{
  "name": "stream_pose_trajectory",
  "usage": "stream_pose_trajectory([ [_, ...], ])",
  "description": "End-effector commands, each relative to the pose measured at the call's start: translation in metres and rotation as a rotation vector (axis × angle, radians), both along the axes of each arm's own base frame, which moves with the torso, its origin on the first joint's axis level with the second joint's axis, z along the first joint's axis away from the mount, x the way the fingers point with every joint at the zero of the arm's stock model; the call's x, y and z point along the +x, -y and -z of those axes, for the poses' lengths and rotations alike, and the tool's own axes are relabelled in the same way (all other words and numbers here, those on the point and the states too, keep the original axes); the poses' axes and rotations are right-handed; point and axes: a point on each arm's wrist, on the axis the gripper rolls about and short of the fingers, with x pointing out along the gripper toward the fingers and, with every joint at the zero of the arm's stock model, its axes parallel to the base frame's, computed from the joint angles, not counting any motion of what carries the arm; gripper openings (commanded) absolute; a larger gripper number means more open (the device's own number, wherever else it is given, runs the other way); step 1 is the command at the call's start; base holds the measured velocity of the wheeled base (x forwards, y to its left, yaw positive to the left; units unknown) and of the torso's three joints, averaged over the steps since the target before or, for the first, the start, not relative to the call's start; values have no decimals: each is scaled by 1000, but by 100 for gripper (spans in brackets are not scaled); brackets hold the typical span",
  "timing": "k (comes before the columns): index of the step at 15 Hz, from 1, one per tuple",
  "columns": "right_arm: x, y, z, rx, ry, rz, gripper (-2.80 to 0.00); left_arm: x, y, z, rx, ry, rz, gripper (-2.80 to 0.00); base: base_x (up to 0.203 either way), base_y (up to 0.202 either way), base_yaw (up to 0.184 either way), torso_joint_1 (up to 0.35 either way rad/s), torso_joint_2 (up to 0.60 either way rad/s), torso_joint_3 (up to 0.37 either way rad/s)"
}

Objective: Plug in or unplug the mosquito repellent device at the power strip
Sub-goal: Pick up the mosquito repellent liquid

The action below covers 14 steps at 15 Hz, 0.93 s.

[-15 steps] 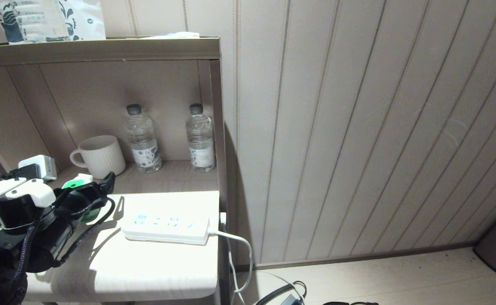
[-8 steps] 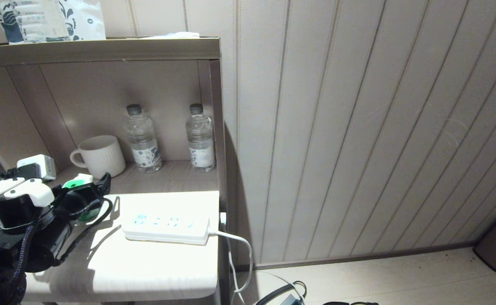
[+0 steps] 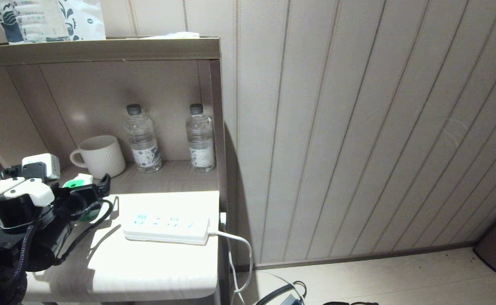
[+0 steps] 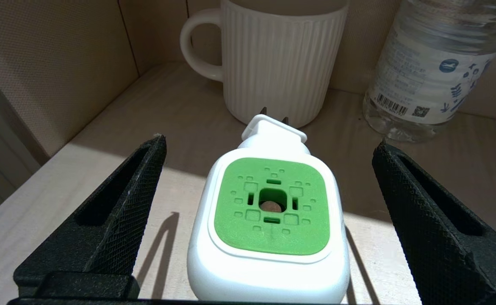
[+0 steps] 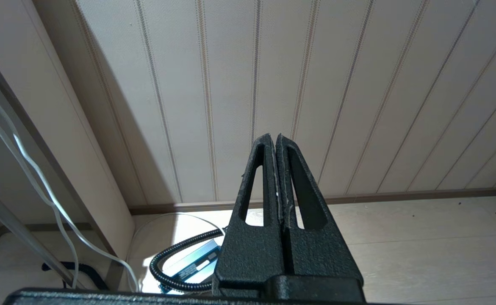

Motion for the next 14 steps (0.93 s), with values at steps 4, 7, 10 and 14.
stream_pose_trajectory([
  [4, 0, 0, 0, 0, -1, 0, -280, 1, -1, 1, 14, -1, -11, 0, 0, 0, 0, 0, 0, 0],
  [7, 0, 0, 0, 0, -1, 0, -280, 3, -1, 0, 16, 3, -13, 0, 0, 0, 0, 0, 0, 0],
  [10, 0, 0, 0, 0, -1, -1, -280, 3, -2, 0, 29, 2, -16, 0, 0, 0, 0, 0, 0, 0],
  [14, 0, 0, 0, 0, -1, 0, -280, 3, -3, -1, 30, 4, -19, 0, 0, 0, 0, 0, 0, 0],
])
